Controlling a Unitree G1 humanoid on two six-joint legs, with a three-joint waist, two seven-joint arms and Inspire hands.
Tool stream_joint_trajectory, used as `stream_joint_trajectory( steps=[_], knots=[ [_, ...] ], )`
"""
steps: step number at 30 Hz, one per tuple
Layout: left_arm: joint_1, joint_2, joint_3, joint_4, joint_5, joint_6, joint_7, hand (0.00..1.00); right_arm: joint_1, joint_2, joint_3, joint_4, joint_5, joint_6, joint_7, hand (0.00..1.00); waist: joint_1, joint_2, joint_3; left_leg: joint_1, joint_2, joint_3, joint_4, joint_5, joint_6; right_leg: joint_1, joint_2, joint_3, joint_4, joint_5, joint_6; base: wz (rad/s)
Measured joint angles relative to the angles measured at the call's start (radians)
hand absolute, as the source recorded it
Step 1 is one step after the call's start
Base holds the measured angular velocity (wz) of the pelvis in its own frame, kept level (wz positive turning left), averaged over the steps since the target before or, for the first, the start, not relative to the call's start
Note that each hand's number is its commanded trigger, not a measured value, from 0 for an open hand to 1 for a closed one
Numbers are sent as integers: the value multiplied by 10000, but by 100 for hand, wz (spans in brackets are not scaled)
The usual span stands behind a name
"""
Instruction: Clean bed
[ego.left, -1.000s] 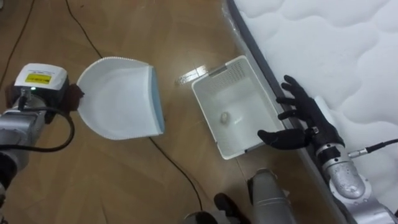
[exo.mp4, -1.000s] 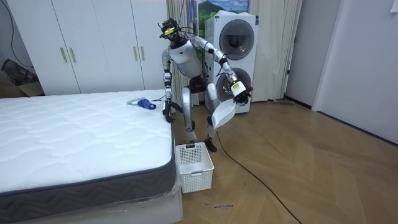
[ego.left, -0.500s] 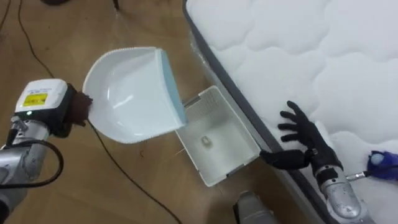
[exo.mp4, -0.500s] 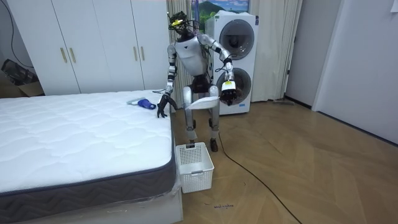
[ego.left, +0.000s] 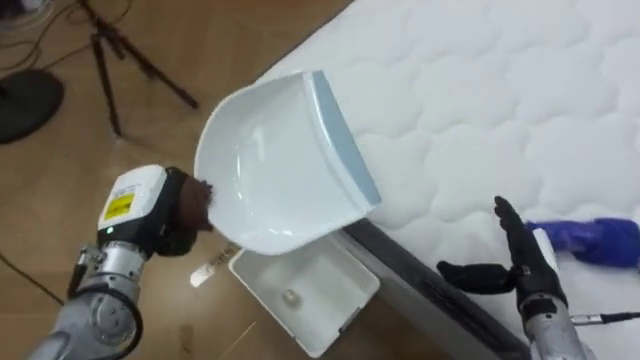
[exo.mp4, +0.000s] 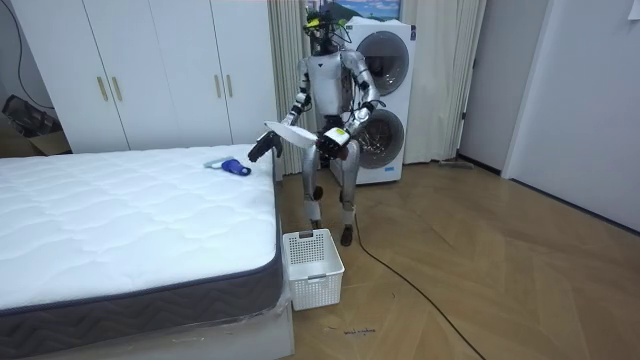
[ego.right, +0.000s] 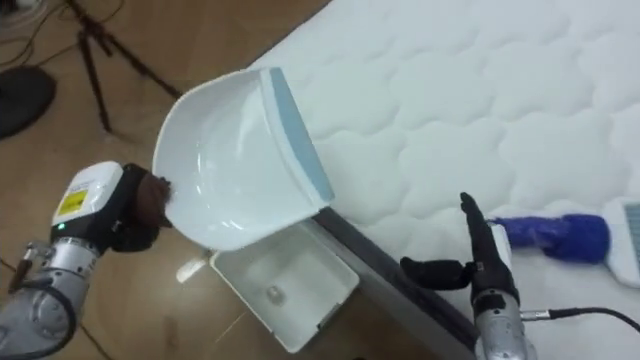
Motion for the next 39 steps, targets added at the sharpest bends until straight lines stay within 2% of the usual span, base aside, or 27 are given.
stream_joint_trajectory(
  steps=[1,2,3,4,5,6,7,9,10,11,12,14,17,22,24,29,30,31,32,33,34,35,36,37,38,39],
  knots=[
    [106,-354,-33,0,11,-3,-29,100,64,5,-22,5,64,21,-2,0,222,-21,-7,223,145,866,-175,92,7,264,-455,-1161,826,-492,-19,-106],
    [150,-589,-93,2,-94,-24,-43,100,47,0,-41,-18,183,16,-37,0,402,-45,-16,438,165,1659,-351,146,43,664,-1016,-1796,1376,-1021,103,-105],
    [151,-684,-116,2,-243,-20,-49,100,38,1,-42,-32,190,-6,-61,0,498,-47,-17,488,174,2040,-376,147,46,890,-1317,-2035,1545,-1242,251,-109],
    [153,-787,-121,1,-579,-15,-48,100,3,5,50,-44,173,-32,-102,0,671,-75,-19,575,190,2780,-389,148,49,1297,-1835,-2333,1630,-1528,563,-114],
    [157,-835,-79,0,-788,-13,-47,100,10,17,227,-34,120,-85,-178,0,849,-138,-25,637,191,3270,-364,148,49,1599,-2151,-2403,1488,-1666,777,-109],
    [175,-845,-45,-1,-807,-11,-46,100,12,35,305,-25,110,-110,-179,0,860,-176,-16,660,193,3403,-287,149,46,1710,-2194,-2400,1230,-1703,848,-94],
    [230,-874,-24,-1,-842,-6,-43,100,45,104,392,0,123,-144,-178,0,813,-245,-3,706,170,3471,-254,173,6,1761,-2081,-2410,671,-1766,874,-93],
    [471,-1050,123,-9,-845,-23,-45,100,30,242,478,10,123,-164,-143,0,940,-340,5,753,97,2852,-292,226,-75,1826,-1823,-2036,66,-1757,807,-119],
    [685,-1201,240,-12,-839,-24,-48,100,32,300,544,15,123,-187,-104,0,977,-345,-7,754,110,2109,-287,267,-146,1902,-1687,-2035,-113,-1568,661,-119],
    [782,-1218,240,-15,-840,-27,-111,100,46,335,570,15,41,-234,-26,0,901,-378,3,748,133,1549,-278,299,-201,1997,-1641,-2288,-296,-1419,571,-98],
    [786,-1218,238,-15,-819,-28,-153,100,47,339,572,15,-44,-240,-16,0,786,-408,9,746,158,1432,-266,315,-227,2018,-1600,-2322,-366,-1358,542,-50],
    [760,-1218,239,-15,-782,-88,-213,100,58,342,482,15,-113,-262,63,0,337,-494,10,722,275,1463,-260,354,-266,2018,-1414,-2222,-565,-1192,438,-20],
    [920,-1231,242,-20,-793,-115,-306,100,145,402,194,15,-153,-267,255,0,12,-548,-9,785,354,1623,-333,404,-295,1996,-1318,-2096,-603,-1127,369,-15],
    [1176,-1235,236,-25,-782,-115,-844,100,378,405,135,15,-141,-432,619,0,-107,-657,-72,974,499,1794,-285,482,-434,2069,-1117,-1948,-697,-1043,225,-13],
    [1204,-1234,235,-24,-777,-115,-903,100,465,404,79,77,-200,-564,767,0,-162,-662,-74,968,587,1792,-234,504,-477,2154,-1017,-1951,-863,-999,155,-2],
    [1228,-1230,234,-19,-779,-115,-932,100,777,404,-191,245,-487,-568,941,0,-219,-654,-71,1070,755,1775,-151,570,-591,2333,-797,-1921,-1189,-924,29,-6],
    [1259,-1253,236,-18,-779,-114,-934,100,823,400,-308,329,-454,-581,1063,0,-168,-656,-70,1149,762,1665,-131,574,-599,2338,-721,-1716,-1185,-925,5,-47],
    [1315,-1298,237,-8,-781,-114,-932,100,771,398,-389,596,-453,-606,1122,0,-49,-628,-59,1167,741,1208,10,575,-601,2329,-604,-1383,-1179,-923,-12,-82],
    [1426,-1355,242,23,-783,-114,-916,100,687,394,-421,898,-493,-598,1162,0,66,-573,-51,1164,620,376,193,575,-601,2333,-468,-999,-1184,-912,-49,-84],
    [1508,-1373,244,42,-781,-115,-914,100,659,394,-420,1016,-551,-585,1162,0,109,-530,-52,1165,544,-145,274,575,-601,2340,-387,-791,-1180,-910,-62,-103],
    [1748,-1391,244,54,-772,-117,-914,100,668,392,-422,1267,-812,-575,1167,0,205,-457,-71,1214,396,-1050,382,579,-602,2349,-221,-328,-1171,-884,-102,-112],
    [2022,-1408,283,55,-776,-117,-915,100,732,388,-426,1391,-1090,-496,1208,0,288,-374,-101,1281,323,-1547,477,579,-605,2427,-69,97,-1162,-827,-157,-117],
    [2186,-1418,309,53,-778,-117,-913,100,784,383,-418,1404,-1214,-453,1244,0,364,-326,-109,1336,269,-1744,476,585,-614,2446,-6,290,-1154,-782,-181,-110],
    [2469,-1437,311,52,-757,-117,-915,100,884,380,-414,1506,-1250,-444,1306,0,378,-295,-121,1407,171,-2169,414,579,-656,2454,114,741,-1086,-760,-196,-96],
    [2629,-1470,287,49,-750,-121,-922,100,868,370,-409,1785,-1242,-426,1387,0,387,-280,-119,1385,-36,-2649,117,592,-777,2428,166,1129,-986,-754,-199,-85],
    [2663,-1488,276,43,-750,-122,-930,100,878,354,-408,1893,-1240,-392,1436,0,387,-323,-87,1289,-88,-2776,-113,645,-804,2395,189,1221,-951,-756,-195,-67]
  ],
)
